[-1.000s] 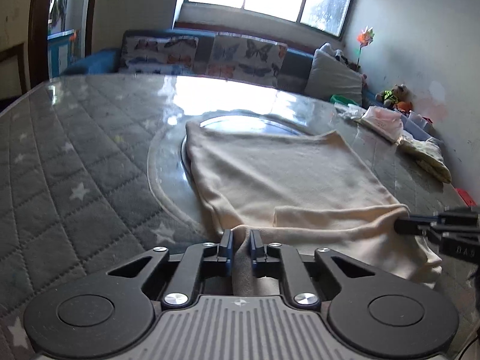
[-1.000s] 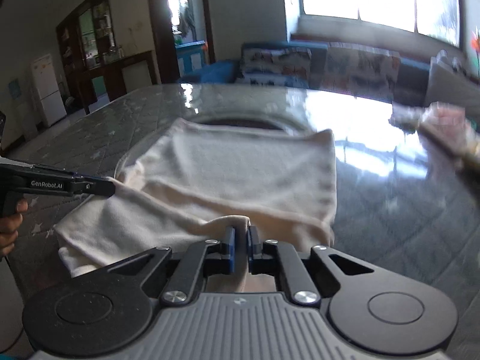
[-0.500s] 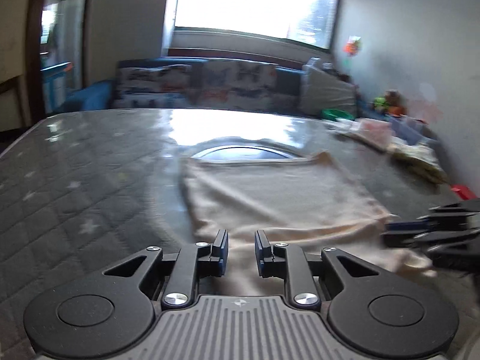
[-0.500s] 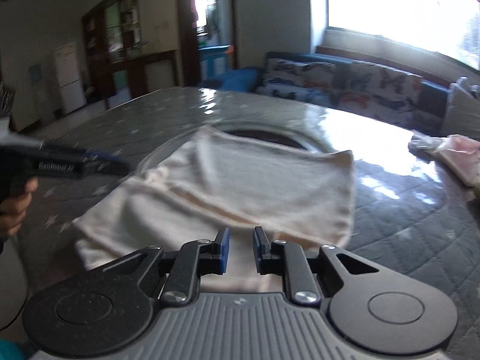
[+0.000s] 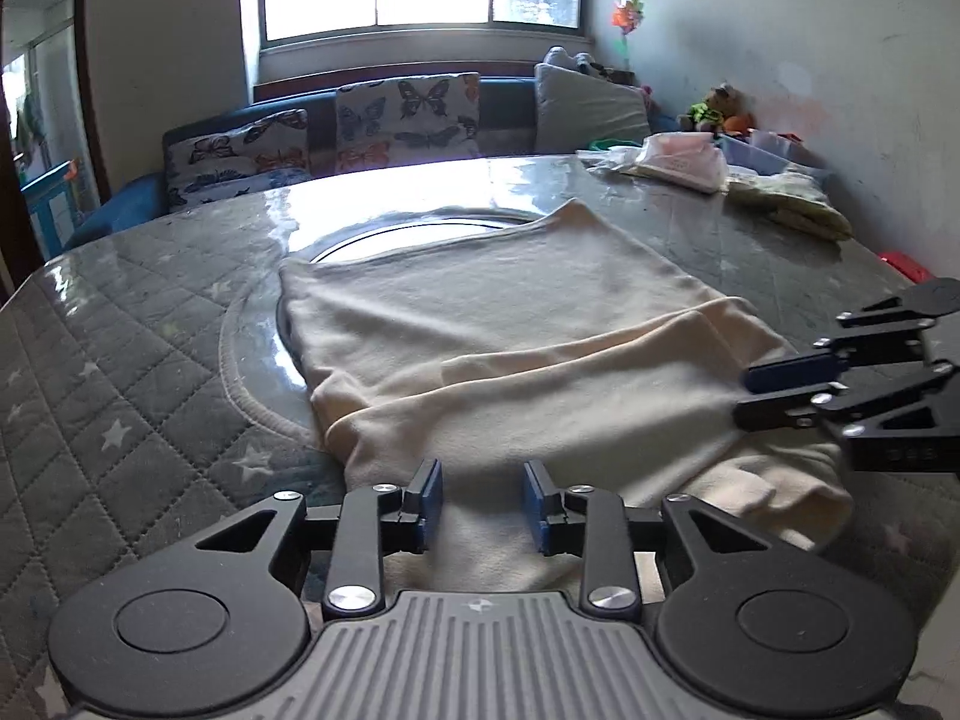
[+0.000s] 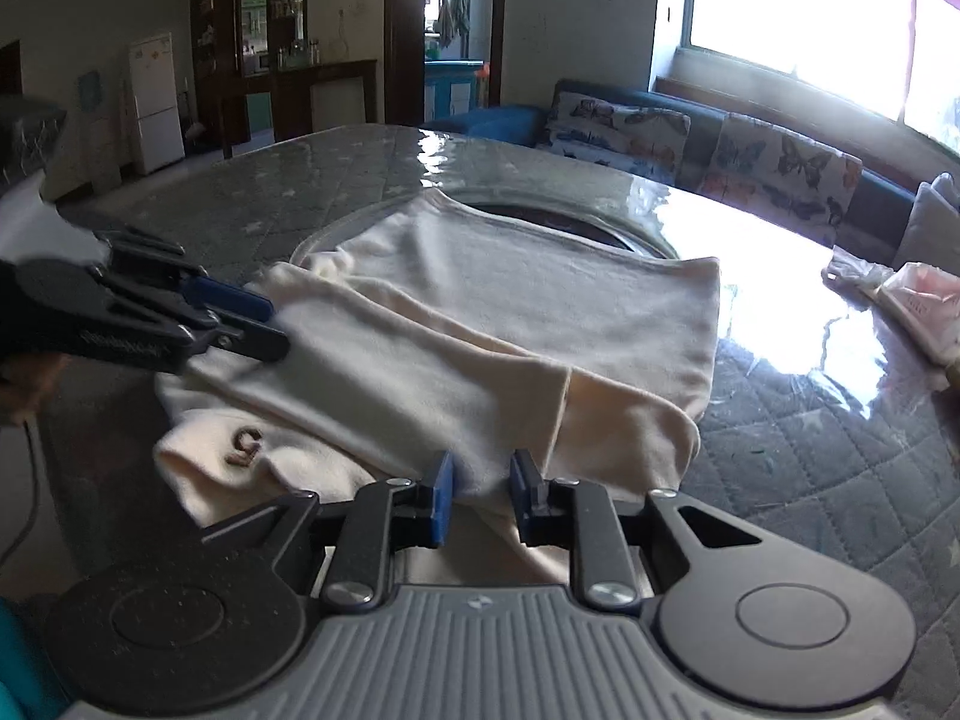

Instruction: Fold clothes

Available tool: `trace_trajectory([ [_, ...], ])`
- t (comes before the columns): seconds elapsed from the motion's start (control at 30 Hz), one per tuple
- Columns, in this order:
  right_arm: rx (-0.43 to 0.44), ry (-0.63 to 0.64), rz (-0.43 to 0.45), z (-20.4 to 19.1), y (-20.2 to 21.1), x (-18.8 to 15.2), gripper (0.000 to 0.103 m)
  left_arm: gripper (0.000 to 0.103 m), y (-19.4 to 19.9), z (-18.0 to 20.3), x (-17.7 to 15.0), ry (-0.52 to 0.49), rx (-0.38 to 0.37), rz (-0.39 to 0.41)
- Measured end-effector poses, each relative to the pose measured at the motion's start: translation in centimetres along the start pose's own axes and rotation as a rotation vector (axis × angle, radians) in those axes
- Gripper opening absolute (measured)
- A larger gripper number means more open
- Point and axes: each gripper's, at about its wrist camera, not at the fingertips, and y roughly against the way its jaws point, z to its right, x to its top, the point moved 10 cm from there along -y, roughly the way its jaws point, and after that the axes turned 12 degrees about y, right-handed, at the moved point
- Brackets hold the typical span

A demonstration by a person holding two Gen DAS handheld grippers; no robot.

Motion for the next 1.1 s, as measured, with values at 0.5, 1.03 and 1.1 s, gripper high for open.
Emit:
trace_trajectory([
  [0.5, -0.011, 0.152, -0.030, -1.5, 5.9, -2.0, 0.051, 0.057, 4.5, 5.4, -5.4, -0.326, -0.134, -0.003],
  [1.03, -0.054, 0.370, -0.033, -4.0, 5.1, -3.4, 0.069, 0.011, 2.8, 4.2, -2.9, -0.218, -0.141, 0.050],
  [1.1, -0.051, 0.368, -0.017, -4.1, 4.8, -3.1, 0.070, 0.011, 2.6, 4.1, -2.4, -0.202, -0.145, 0.055],
])
